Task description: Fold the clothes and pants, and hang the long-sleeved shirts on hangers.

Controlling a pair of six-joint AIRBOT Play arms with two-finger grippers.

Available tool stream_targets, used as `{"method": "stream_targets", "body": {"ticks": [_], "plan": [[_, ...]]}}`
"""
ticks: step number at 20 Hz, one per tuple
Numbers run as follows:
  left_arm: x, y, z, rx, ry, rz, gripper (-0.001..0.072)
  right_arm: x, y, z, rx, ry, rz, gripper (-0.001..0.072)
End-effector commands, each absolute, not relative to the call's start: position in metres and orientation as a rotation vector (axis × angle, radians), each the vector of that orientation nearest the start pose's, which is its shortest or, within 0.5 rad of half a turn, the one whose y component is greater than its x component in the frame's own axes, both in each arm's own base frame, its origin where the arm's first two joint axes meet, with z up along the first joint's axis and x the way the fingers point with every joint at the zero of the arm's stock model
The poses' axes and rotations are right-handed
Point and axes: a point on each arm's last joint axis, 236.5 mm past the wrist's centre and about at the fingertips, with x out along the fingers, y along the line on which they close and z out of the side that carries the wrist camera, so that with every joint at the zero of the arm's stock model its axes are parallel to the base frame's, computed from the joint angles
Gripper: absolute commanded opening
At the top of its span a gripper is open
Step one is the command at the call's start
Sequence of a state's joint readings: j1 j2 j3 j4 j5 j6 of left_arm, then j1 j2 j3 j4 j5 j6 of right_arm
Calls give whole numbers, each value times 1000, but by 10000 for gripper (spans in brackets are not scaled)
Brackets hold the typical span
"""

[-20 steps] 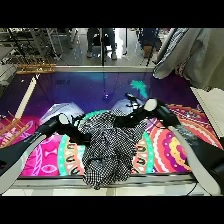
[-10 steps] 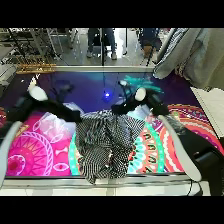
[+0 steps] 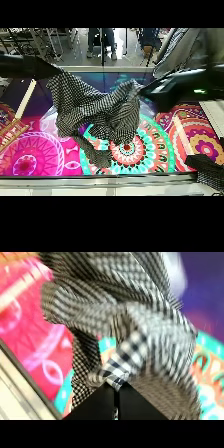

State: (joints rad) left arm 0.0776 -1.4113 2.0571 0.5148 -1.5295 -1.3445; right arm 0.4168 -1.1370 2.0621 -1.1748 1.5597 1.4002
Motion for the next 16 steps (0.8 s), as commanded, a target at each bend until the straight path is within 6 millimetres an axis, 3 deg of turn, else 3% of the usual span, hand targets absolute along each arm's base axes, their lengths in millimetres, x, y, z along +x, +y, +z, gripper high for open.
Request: {"method": "stream_targets", "body": {"ticks": [1,3,6,7,8,9,10,11,12,14,16], "plan": [[410,-163,339,-361,639,-881,15,264,206,429,-174,324,784,22],[437,-150,277,-401,769,-791,15,315,208,382,-168,441,721,22],[475,-144,185,-524,938,-724,25,412,223,269,-64,685,690,22],[490,-144,156,-552,975,-703,190,441,231,234,-6,742,693,22],[500,-146,131,-577,1011,-691,448,471,238,199,56,785,687,22],[507,-147,106,-599,1053,-680,519,500,242,160,114,822,664,25],[509,-150,87,-609,1092,-678,519,521,239,123,170,877,625,118],[508,-153,72,-594,1123,-693,493,530,231,92,193,939,595,371],[504,-158,64,-542,1130,-725,468,532,220,71,206,1000,575,506],[496,-165,58,-419,1143,-735,453,521,191,52,195,1102,559,468],[479,-186,62,-293,1162,-754,453,499,174,53,176,1185,584,464]]}}
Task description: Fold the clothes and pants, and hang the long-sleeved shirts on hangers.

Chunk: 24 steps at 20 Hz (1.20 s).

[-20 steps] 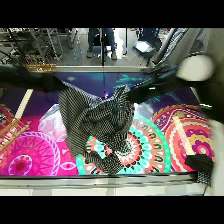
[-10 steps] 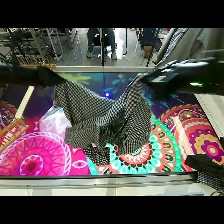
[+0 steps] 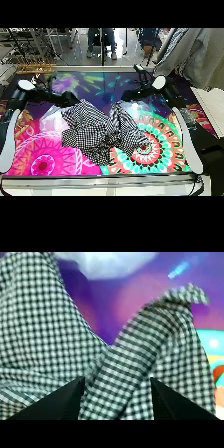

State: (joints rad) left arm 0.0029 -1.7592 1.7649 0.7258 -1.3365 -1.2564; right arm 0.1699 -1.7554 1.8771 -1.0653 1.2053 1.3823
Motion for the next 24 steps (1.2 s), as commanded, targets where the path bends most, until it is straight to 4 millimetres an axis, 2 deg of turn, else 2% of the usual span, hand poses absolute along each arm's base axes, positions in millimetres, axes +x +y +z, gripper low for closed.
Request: {"method": "stream_targets", "body": {"ticks": [1,3,4,6,7,9,12,14,15,17,18,20,22,24], "plan": [[468,-208,66,-240,1166,-785,453,490,171,54,176,1210,589,461],[453,-257,67,-165,1158,-809,467,475,181,50,186,1242,603,444],[452,-279,63,-138,1140,-789,513,467,191,43,191,1270,610,444],[455,-311,51,-86,1103,-707,538,465,212,34,170,1260,616,444],[455,-319,40,-43,1097,-668,538,471,219,35,180,1233,604,444],[452,-319,12,4,1154,-595,538,482,230,41,221,1179,585,447],[430,-333,-25,-29,1289,-615,538,486,227,42,216,1165,575,449],[428,-332,-46,-76,1348,-560,538,487,220,37,184,1172,553,450],[427,-332,-55,-92,1373,-539,501,487,217,35,180,1178,535,455],[427,-323,-66,-84,1402,-516,140,485,214,33,172,1195,523,493],[427,-317,-65,-83,1413,-513,18,482,213,31,171,1209,523,505],[428,-300,-52,-58,1417,-532,15,480,212,26,185,1232,505,504],[428,-279,-21,-32,1395,-564,15,481,221,19,231,1249,511,504],[427,-262,10,-8,1355,-587,15,484,237,13,289,1247,540,506]]}}
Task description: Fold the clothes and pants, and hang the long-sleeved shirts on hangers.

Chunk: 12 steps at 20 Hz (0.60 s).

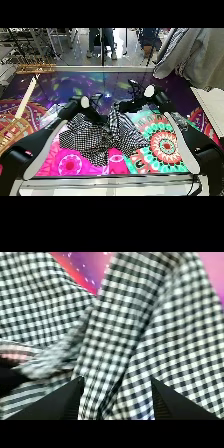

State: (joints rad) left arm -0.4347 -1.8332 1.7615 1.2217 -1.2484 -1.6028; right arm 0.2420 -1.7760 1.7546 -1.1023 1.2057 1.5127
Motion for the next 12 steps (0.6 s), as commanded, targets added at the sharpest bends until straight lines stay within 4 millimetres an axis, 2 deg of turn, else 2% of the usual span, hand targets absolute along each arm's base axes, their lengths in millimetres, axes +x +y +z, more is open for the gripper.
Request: {"method": "stream_targets", "body": {"ticks": [1,3,5,7,10,11,12], "plan": [[427,-255,24,3,1332,-599,15,485,250,15,344,1238,568,527],[422,-251,42,31,1304,-625,15,485,274,18,394,1216,621,528],[419,-253,51,36,1287,-639,14,472,295,10,348,1239,655,529],[414,-262,55,10,1290,-683,14,469,312,-2,294,1228,660,529],[406,-262,55,9,1316,-705,14,471,335,-10,292,1191,672,541],[406,-261,54,12,1320,-702,14,475,332,-15,268,1181,656,434],[405,-260,54,12,1326,-701,14,482,322,-21,232,1172,607,205]]}}
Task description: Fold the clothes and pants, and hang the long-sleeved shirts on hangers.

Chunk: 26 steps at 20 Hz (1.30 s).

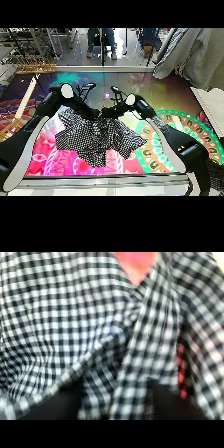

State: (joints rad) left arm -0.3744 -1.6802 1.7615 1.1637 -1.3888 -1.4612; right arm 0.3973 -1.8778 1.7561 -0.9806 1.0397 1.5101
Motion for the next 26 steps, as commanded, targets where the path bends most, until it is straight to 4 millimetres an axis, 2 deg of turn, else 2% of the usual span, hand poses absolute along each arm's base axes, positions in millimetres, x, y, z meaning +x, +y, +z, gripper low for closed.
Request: {"method": "stream_targets", "body": {"ticks": [1,3,4,5,7,8,9,10,11,13,14,15,16,17,18,19,21,22,24,25,26], "plan": [[405,-257,54,10,1332,-698,14,490,305,-24,200,1170,549,148],[407,-248,53,0,1345,-683,14,502,275,-17,166,1178,484,141],[410,-242,53,-10,1344,-671,14,507,264,-10,164,1179,473,40],[414,-235,54,-21,1340,-657,15,511,253,0,160,1180,462,25],[424,-215,71,-52,1302,-625,15,516,235,35,113,1156,456,23],[431,-205,92,-78,1256,-618,16,518,229,67,73,1106,468,23],[439,-197,128,-123,1174,-629,15,519,222,113,31,1018,476,23],[447,-192,171,-176,1069,-655,15,512,216,168,12,908,479,23],[449,-189,223,-240,949,-701,15,497,209,221,4,800,485,22],[433,-183,332,-367,695,-835,15,440,195,327,-7,584,511,22],[418,-179,367,-428,612,-894,15,404,190,377,-2,461,529,22],[404,-174,387,-454,567,-931,15,372,185,421,10,336,545,22],[396,-168,393,-462,559,-929,15,341,182,459,18,210,565,21],[393,-163,385,-455,581,-903,15,319,180,482,23,128,584,20],[396,-159,370,-454,624,-872,15,307,181,490,31,97,599,20],[402,-157,351,-470,671,-850,15,308,185,482,32,119,611,20],[418,-155,313,-534,764,-804,16,334,205,439,24,242,628,20],[425,-153,295,-555,806,-788,61,356,219,405,25,328,629,21],[438,-135,246,-517,913,-683,493,398,241,332,21,501,619,21],[439,-108,211,-459,1005,-562,525,417,251,290,15,597,617,21],[437,-69,179,-382,1095,-408,525,430,259,250,6,688,613,21]]}}
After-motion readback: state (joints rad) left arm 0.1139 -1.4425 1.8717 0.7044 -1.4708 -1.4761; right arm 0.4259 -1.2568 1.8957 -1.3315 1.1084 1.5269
